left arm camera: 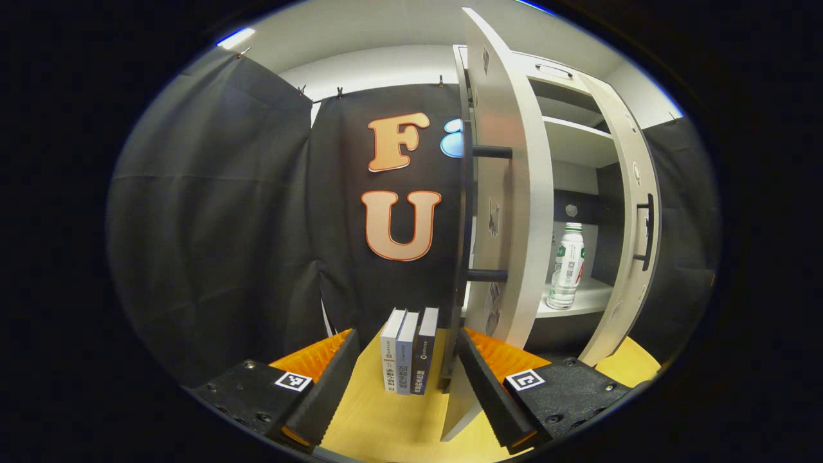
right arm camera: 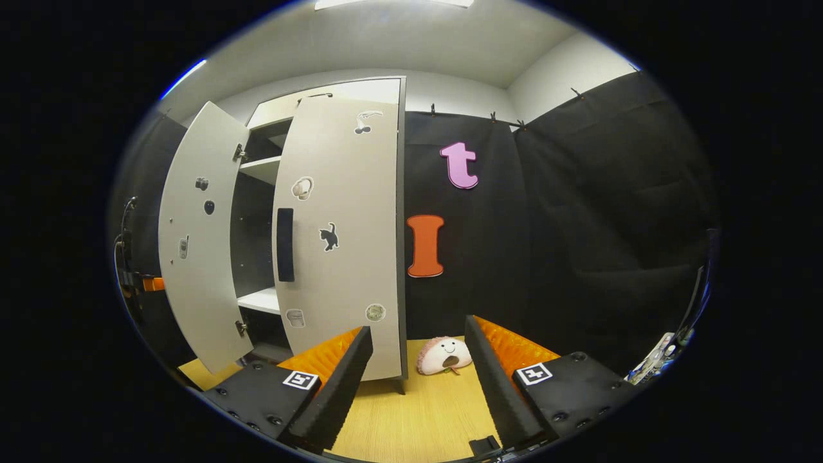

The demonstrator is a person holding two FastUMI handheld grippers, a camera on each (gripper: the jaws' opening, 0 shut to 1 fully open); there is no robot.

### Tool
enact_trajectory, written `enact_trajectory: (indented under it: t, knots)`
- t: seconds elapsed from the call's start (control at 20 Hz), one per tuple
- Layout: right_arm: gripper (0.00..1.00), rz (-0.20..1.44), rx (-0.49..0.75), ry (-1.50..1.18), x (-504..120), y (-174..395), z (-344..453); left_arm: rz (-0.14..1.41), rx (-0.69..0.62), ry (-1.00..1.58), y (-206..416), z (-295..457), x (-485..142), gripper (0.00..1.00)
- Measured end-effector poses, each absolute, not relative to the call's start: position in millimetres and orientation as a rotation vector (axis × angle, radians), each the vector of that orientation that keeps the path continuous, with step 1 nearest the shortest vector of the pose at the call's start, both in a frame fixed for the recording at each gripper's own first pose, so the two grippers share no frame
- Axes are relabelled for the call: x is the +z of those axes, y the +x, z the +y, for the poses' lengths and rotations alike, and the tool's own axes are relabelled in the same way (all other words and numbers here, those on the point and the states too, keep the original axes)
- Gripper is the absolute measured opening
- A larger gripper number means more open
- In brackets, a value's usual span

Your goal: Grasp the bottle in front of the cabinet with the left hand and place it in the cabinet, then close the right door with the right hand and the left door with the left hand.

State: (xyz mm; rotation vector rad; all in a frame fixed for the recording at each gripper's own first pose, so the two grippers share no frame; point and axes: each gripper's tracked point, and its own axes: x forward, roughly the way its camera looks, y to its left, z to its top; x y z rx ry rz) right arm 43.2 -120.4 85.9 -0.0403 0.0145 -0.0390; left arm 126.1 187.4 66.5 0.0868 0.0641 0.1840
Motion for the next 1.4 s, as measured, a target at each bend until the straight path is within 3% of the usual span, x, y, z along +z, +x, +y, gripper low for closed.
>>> enact_trajectory:
  t: [0.6, 0.75, 1.0, 1.05, 1.4]
  knots:
    - [0.96, 0.017, -0.054, -0.052, 91.5, 50.4, -161.0, 0.077, -0.027, 0.03, 159.0, 60.8, 54.4, 0.91]
    - [0.96, 0.015, -0.049, -0.05, 94.4, 60.0, -174.0, 0.083, -0.042, 0.023, 175.3, 36.2, 49.7, 0.94]
    - [0.96, 0.035, -0.055, -0.051, 91.9, 71.9, -202.1, 0.109, -0.056, 0.009, 212.0, -0.7, 38.2, 0.91]
    - [0.96, 0.036, -0.062, -0.053, 92.2, 74.4, -209.2, 0.115, -0.055, 0.016, 218.2, -6.7, 35.5, 0.97]
    - [0.96, 0.044, -0.099, -0.048, 89.9, 86.0, -242.8, 0.137, -0.052, 0.032, 239.5, -28.4, 24.2, 0.94]
